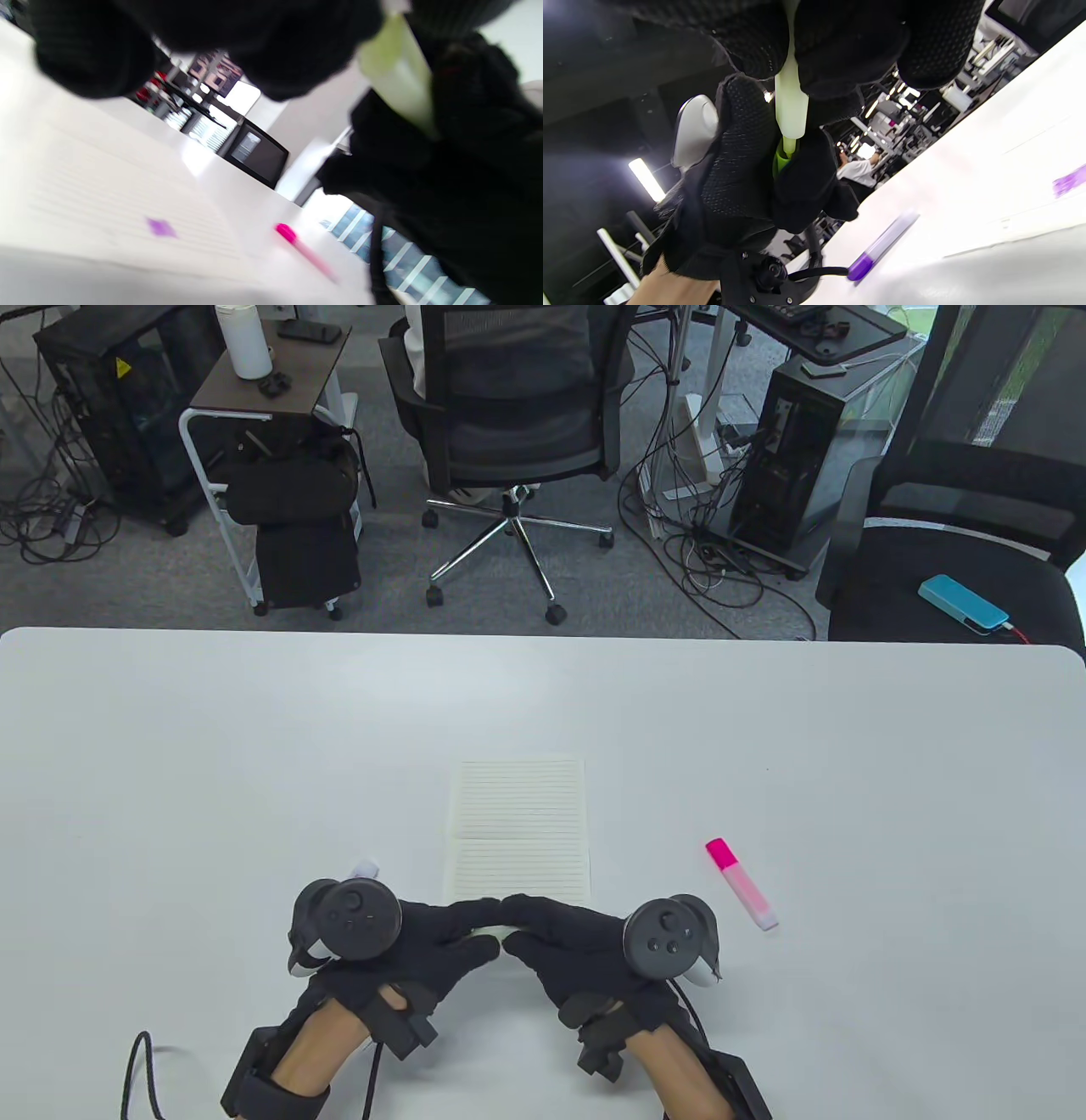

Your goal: Apply highlighter ink on paper

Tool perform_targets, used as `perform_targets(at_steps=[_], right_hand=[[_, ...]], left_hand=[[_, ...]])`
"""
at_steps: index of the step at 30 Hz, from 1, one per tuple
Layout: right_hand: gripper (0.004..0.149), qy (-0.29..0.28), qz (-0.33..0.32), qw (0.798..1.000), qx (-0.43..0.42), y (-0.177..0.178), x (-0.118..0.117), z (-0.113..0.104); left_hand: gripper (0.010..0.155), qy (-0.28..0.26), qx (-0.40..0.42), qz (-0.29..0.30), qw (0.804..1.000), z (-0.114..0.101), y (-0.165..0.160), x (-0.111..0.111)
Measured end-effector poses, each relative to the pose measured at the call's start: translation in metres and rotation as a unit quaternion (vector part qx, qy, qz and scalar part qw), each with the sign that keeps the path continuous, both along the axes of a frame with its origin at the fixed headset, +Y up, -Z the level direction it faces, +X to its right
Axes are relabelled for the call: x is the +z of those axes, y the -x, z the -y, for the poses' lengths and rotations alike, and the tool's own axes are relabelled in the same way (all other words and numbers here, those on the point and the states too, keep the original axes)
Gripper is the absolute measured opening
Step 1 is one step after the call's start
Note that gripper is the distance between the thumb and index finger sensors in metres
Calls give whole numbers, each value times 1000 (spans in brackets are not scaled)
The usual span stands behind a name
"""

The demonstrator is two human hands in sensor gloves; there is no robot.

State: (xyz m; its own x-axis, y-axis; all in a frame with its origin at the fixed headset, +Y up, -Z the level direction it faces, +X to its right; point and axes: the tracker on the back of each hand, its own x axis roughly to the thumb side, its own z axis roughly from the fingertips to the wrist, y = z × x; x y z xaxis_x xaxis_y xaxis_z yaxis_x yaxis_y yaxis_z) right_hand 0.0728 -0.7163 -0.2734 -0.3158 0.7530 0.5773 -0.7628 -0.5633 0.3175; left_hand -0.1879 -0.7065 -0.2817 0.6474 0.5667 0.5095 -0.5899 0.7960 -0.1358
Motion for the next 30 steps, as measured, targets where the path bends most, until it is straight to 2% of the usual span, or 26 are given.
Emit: perform_targets(at_steps=[2,3,4,5,7,10,12,14,22,30], right_hand=[[43,2,30,1000,7,-10,-4,1],[43,7,47,999,13,-16,-7,1],[43,6,56,998,16,-21,-8,2],[43,7,62,998,17,-23,-9,2],[43,19,68,997,23,-27,-11,4],[43,22,70,997,32,-26,-12,7],[43,22,66,997,42,-24,-11,8],[43,25,62,997,50,-22,-11,8],[43,31,61,996,63,-20,-11,9],[44,35,80,993,73,-23,-11,9]], left_hand=[[71,4,-19,-59,998,-3,20,-4],[68,23,-24,-121,992,-4,36,-10],[66,39,-44,-155,986,-3,49,-13],[64,33,-60,-182,981,-3,60,-16],[62,48,-108,-261,958,0,88,-25],[58,101,-129,-316,934,12,116,-34],[56,143,-122,-331,925,22,133,-40],[54,153,-124,-340,920,29,140,-45],[53,204,-188,-329,903,49,140,-57],[60,202,-236,-312,898,54,128,-61]])
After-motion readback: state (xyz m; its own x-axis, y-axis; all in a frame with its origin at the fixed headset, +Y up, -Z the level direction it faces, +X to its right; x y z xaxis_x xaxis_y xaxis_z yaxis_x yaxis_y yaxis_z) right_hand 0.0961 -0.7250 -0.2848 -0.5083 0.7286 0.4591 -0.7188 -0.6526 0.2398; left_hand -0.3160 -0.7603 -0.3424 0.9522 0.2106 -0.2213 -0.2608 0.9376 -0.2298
